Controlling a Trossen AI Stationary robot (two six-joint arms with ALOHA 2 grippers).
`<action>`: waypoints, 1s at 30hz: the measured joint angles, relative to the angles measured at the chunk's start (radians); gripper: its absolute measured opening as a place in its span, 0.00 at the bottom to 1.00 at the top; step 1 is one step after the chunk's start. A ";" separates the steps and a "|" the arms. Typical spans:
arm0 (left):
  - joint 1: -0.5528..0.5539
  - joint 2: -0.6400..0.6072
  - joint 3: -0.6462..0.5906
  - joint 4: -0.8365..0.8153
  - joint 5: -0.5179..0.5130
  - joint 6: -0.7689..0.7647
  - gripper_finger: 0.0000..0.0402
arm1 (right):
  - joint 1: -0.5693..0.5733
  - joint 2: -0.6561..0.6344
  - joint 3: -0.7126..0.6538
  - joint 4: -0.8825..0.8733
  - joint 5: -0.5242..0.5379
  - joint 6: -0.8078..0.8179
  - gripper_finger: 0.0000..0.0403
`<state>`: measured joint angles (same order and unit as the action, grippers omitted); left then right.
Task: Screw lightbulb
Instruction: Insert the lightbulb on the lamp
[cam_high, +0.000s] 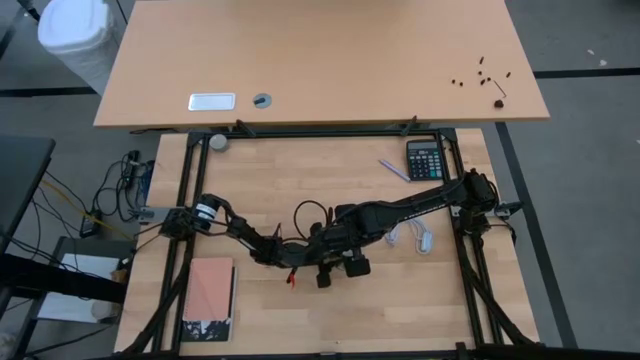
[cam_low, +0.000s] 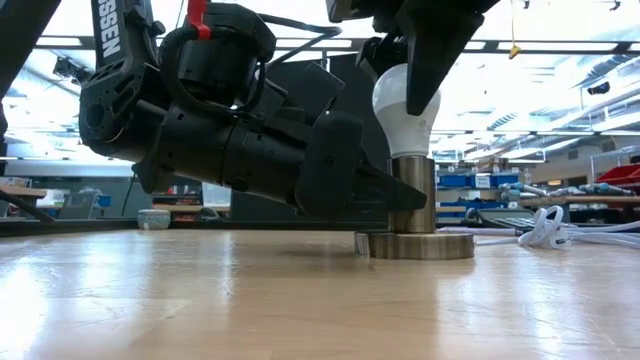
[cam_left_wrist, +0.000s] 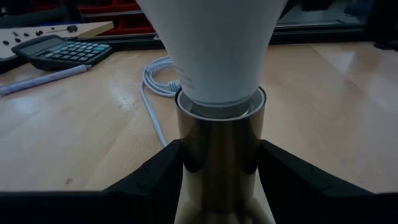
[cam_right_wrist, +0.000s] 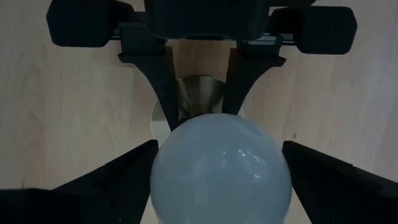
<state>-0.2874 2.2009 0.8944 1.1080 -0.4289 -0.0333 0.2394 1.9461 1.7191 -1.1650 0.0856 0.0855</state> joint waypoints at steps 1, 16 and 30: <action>0.000 0.000 0.000 0.000 0.000 0.001 0.49 | 0.000 0.000 0.000 0.001 0.000 0.000 0.87; 0.013 0.000 0.000 -0.001 -0.004 -0.003 0.49 | -0.002 0.059 -0.001 0.012 -0.003 -0.015 0.87; 0.013 0.000 0.000 0.000 -0.004 -0.004 0.49 | -0.005 0.060 0.000 0.009 -0.001 -0.044 0.78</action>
<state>-0.2749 2.2009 0.8944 1.1084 -0.4327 -0.0375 0.2340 2.0056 1.7187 -1.1555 0.0845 0.0416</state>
